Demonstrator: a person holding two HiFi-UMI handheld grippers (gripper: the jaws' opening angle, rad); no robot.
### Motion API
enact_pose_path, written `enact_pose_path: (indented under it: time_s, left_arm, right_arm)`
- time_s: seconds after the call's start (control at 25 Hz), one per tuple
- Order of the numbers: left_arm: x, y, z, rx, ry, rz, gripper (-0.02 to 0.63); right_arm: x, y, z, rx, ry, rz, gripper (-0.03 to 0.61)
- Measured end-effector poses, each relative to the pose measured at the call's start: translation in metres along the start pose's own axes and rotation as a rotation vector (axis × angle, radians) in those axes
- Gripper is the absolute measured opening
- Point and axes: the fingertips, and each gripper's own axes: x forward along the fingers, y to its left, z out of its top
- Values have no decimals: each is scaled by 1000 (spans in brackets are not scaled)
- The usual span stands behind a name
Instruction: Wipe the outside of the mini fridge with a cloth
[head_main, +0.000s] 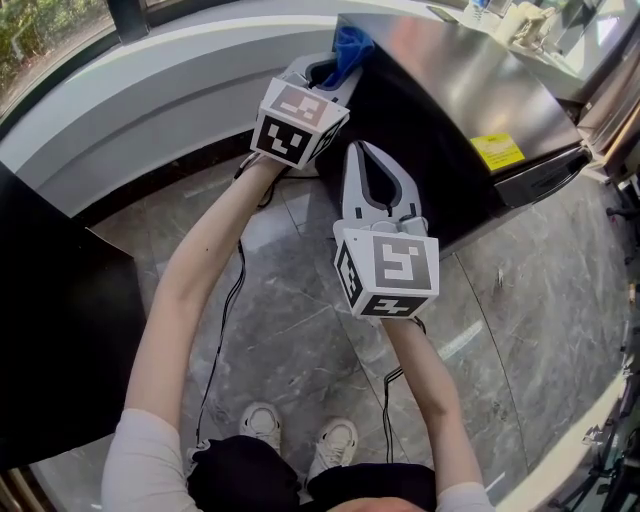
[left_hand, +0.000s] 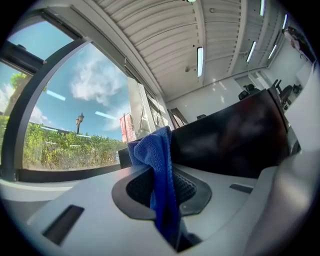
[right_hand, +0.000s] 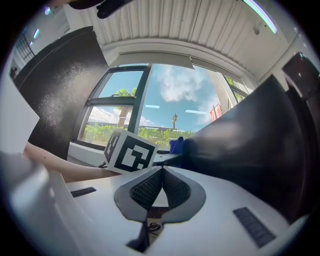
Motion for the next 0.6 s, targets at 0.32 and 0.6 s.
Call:
enact_pose_path:
  time_s: [0.32, 0.6]
  left_arm:
    - [-22, -44, 11, -81, -20, 1, 58]
    - [-46, -97, 30, -103, -43, -10, 58]
  right_arm:
    - [-48, -25, 12, -27, -9, -90, 11]
    - [-87, -56, 28, -4, -36, -186, 11]
